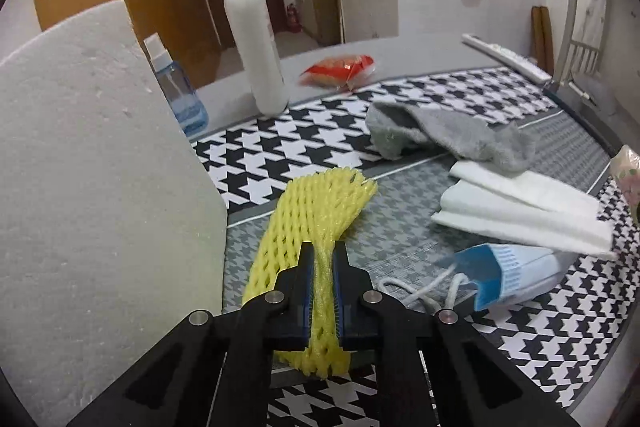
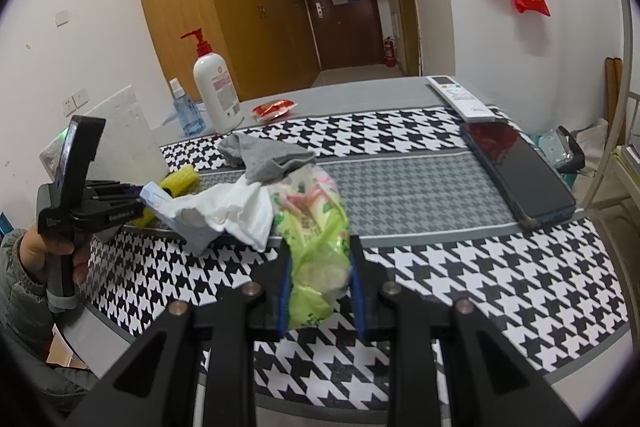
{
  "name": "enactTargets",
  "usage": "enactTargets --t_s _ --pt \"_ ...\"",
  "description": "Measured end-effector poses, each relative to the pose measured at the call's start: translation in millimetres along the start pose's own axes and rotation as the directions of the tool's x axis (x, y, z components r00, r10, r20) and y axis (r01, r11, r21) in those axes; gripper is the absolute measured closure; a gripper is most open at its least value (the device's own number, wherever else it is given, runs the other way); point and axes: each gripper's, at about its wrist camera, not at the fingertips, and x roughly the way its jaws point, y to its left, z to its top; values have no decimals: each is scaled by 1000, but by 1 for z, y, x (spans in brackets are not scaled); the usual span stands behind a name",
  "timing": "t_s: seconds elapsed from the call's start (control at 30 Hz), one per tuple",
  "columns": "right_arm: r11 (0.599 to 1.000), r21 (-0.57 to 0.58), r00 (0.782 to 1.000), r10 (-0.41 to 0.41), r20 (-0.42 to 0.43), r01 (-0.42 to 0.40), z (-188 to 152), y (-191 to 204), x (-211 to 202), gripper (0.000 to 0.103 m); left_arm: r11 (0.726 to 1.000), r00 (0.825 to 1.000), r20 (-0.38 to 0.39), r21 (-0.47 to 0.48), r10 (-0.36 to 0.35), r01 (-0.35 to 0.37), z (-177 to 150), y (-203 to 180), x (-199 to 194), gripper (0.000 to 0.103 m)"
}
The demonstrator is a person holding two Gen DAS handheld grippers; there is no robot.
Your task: Organize soft objects
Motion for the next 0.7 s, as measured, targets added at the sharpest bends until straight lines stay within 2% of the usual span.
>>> enactTargets --t_s 0.27,0.7 --pt "1000 -4 1000 -17 18 17 1 7 -6 75 999 993 109 20 -38 36 -2 -2 -31 94" --pt "998 -20 996 -63 62 64 4 28 -25 75 994 965 240 67 -103 90 -5 -11 -81 94"
